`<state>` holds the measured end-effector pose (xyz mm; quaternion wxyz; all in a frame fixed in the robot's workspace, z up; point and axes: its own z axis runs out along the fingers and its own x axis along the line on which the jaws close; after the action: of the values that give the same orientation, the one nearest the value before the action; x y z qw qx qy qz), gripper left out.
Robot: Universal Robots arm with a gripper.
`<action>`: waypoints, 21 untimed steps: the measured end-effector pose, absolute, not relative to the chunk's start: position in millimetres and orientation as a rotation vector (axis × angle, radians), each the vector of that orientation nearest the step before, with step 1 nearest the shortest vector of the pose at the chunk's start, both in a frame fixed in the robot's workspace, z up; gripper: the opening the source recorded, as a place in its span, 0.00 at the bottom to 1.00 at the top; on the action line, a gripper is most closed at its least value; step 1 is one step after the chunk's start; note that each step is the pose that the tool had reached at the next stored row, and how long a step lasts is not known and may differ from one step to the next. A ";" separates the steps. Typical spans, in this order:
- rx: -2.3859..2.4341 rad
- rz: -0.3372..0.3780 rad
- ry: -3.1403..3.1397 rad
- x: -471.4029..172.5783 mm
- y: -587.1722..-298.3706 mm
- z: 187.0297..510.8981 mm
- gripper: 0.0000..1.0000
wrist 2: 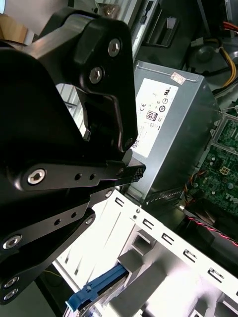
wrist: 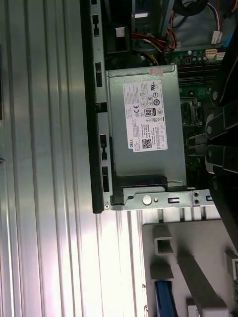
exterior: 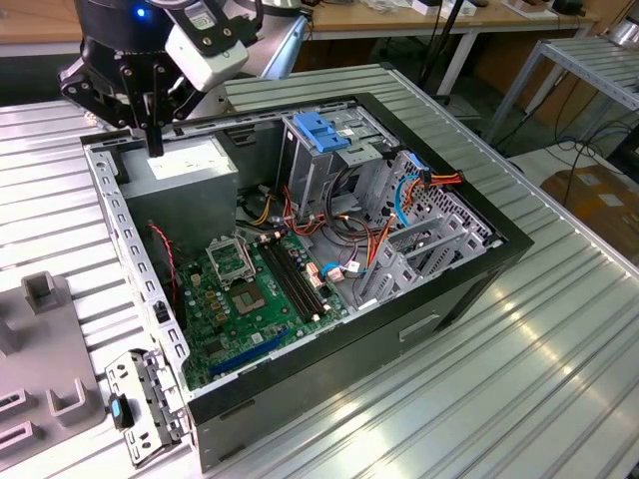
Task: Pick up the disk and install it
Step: 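Reach for the disk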
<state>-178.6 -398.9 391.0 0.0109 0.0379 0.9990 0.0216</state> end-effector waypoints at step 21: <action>0.118 0.067 3.118 -192.0 -398.9 390.8 0.11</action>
<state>-192.0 -398.9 390.8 0.0103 0.0379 0.9990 0.0216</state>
